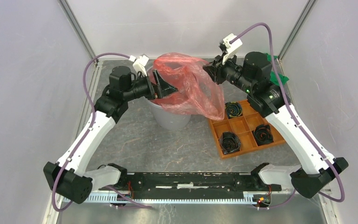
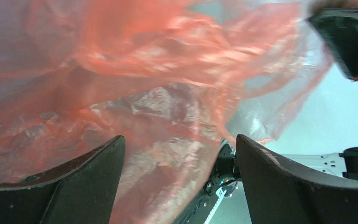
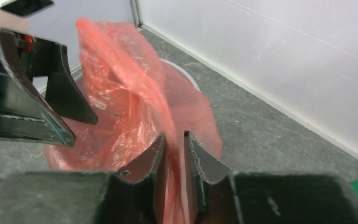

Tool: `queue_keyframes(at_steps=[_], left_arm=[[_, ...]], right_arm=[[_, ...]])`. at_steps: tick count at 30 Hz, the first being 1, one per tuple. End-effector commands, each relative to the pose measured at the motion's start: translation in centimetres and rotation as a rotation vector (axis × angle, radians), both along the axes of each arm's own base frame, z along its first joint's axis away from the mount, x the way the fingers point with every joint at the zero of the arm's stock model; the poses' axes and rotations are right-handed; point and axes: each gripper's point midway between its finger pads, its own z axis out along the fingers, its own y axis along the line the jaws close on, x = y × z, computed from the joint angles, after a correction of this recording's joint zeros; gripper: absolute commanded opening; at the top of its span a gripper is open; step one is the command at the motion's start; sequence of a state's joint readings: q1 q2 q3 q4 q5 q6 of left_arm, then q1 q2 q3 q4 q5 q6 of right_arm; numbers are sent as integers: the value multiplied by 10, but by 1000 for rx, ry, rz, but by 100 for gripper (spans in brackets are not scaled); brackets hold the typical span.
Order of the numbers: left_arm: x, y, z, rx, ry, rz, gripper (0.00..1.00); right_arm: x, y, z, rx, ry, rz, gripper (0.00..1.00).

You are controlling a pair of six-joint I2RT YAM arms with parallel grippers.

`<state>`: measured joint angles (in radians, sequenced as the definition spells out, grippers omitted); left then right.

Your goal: Put the trash bags into the trash bin

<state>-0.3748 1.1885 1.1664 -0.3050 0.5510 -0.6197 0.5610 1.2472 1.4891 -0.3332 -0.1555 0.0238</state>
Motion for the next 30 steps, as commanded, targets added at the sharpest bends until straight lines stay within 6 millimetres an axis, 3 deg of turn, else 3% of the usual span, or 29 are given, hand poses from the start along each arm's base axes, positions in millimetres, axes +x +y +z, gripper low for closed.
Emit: queue_keyframes(at_steps=[1, 3, 6, 8, 11, 17, 21, 30], left_arm=[[-13, -11, 58, -89, -113, -12, 94], [-16, -22, 63, -101, -118, -33, 94], [-15, -36, 68, -117, -119, -44, 95], [-4, -37, 65, -103, -112, -1, 100], [17, -31, 57, -62, -68, 98, 98], [29, -56, 65, -197, -11, 8, 92], [32, -68, 74, -257, -5, -41, 88], [26, -75, 88, -353, -26, -120, 29]], right_arm=[[-13, 18, 14, 78, -14, 114, 14], [-18, 26, 28, 150, -21, 153, 1], [-22, 33, 46, 305, -4, 176, 1], [-30, 42, 61, 411, -6, 243, 0], [-35, 49, 80, 526, 1, 297, 0], [-21, 51, 91, 589, 5, 266, 1], [-22, 56, 98, 655, 19, 301, 0], [-20, 60, 96, 693, 39, 322, 1]])
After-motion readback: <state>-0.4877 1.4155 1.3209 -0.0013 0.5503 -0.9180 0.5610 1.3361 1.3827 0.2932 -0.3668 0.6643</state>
